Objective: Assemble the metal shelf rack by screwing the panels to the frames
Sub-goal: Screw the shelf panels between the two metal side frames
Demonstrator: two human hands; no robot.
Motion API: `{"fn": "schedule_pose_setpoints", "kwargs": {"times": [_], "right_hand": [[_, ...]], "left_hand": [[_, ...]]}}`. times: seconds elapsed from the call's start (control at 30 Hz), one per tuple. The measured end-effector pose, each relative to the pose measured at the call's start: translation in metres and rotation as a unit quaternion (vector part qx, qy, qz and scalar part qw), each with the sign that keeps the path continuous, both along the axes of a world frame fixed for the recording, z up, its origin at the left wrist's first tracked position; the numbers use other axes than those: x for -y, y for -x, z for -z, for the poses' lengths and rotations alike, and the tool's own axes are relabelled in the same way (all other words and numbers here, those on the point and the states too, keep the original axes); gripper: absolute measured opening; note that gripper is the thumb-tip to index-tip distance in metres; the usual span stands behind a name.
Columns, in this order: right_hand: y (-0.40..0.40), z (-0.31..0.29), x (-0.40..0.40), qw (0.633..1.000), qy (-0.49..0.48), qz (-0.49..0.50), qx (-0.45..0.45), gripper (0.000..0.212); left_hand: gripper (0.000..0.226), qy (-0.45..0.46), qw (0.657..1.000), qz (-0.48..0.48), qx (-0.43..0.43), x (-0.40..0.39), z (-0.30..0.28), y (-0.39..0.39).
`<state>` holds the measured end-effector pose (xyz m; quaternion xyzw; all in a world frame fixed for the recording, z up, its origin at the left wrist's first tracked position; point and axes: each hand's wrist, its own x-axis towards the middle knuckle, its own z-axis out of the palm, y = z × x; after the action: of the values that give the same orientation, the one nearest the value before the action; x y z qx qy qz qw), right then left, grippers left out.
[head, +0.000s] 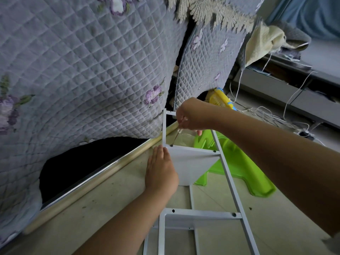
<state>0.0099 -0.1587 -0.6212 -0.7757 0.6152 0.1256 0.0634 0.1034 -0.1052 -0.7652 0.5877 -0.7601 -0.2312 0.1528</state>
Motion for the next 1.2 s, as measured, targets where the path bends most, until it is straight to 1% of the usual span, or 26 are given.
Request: {"fn": "schedule_pose_setpoints", "kwargs": {"times": [0.13,0.23,0.3,0.33,0.4,0.43,0.47,0.5,0.53,0.6,0.67,0.73,0.8,0.87,0.9,0.97,1.03,1.13,1.17,1.2], "right_hand": [[0.003,0.0,-0.004,0.996,-0.026,0.072,0.039,0.031],[0.007,0.008,0.002,0.983,0.002,0.173,0.068,0.022],[0.007,0.013,0.002,0.971,0.025,0.225,0.079,0.024],[0.006,0.014,0.001,0.972,0.031,0.223,0.072,0.027],[0.002,0.016,-0.004,0.981,0.037,0.188,0.04,0.027],[0.0,0.018,-0.007,0.986,0.045,0.158,0.012,0.022],[-0.003,0.018,-0.012,0.992,0.052,0.111,-0.035,0.019],[-0.004,0.02,-0.017,0.993,0.061,0.053,-0.087,0.021],[-0.004,0.022,-0.02,0.989,0.07,0.003,-0.13,0.024],[0.001,0.022,-0.024,0.969,0.087,-0.102,-0.208,0.026],[0.005,0.019,-0.026,0.951,0.076,-0.158,-0.255,0.026],[0.006,0.017,-0.025,0.94,0.07,-0.179,-0.282,0.025],[0.004,0.017,-0.024,0.942,0.063,-0.163,-0.287,0.024],[0.0,0.014,-0.022,0.953,0.037,-0.113,-0.277,0.026],[-0.004,0.013,-0.02,0.964,0.019,-0.076,-0.255,0.026],[-0.011,0.01,-0.012,0.984,-0.037,0.013,-0.173,0.025],[-0.019,0.006,-0.003,0.983,-0.108,0.085,-0.122,0.023],[-0.023,0.001,0.002,0.974,-0.163,0.133,-0.089,0.034],[-0.024,0.001,0.003,0.973,-0.168,0.129,-0.096,0.034],[-0.025,0.002,0.001,0.972,-0.163,0.111,-0.124,0.032]], "left_hand": [[0.06,-0.002,1.0,0.0,-0.003,-0.001,0.0,0.001],[0.06,-0.004,1.0,-0.003,-0.004,-0.001,0.001,0.002],[0.059,-0.005,1.0,-0.006,-0.007,-0.001,0.0,0.003],[0.059,-0.004,1.0,-0.006,-0.01,-0.001,0.0,0.003],[0.059,-0.007,1.0,-0.007,-0.019,-0.003,-0.001,0.002],[0.059,-0.01,1.0,-0.006,-0.024,-0.003,-0.001,0.002],[0.059,-0.013,0.999,-0.004,-0.029,-0.003,-0.001,0.001],[0.059,-0.016,0.999,-0.003,-0.035,-0.003,0.0,0.0],[0.058,-0.019,0.999,-0.003,-0.041,-0.002,0.0,-0.001],[0.058,-0.025,0.998,-0.004,-0.053,-0.001,0.001,-0.002],[0.057,-0.03,0.997,-0.004,-0.066,-0.001,0.002,-0.004],[0.057,-0.033,0.997,-0.003,-0.076,0.0,0.003,-0.004],[0.057,-0.037,0.996,0.0,-0.081,0.001,0.004,-0.004],[0.057,-0.036,0.996,0.006,-0.078,0.0,0.004,-0.003],[0.057,-0.034,0.997,0.007,-0.076,0.0,0.003,-0.002],[0.057,-0.021,0.998,0.006,-0.064,-0.001,0.003,0.0],[0.057,-0.01,0.998,0.002,-0.055,-0.002,0.003,0.0],[0.057,-0.014,0.999,0.003,-0.049,-0.001,0.003,0.001],[0.057,-0.015,0.999,0.003,-0.047,-0.001,0.003,0.001],[0.057,-0.014,0.999,0.003,-0.046,-0.001,0.003,0.0]]}}
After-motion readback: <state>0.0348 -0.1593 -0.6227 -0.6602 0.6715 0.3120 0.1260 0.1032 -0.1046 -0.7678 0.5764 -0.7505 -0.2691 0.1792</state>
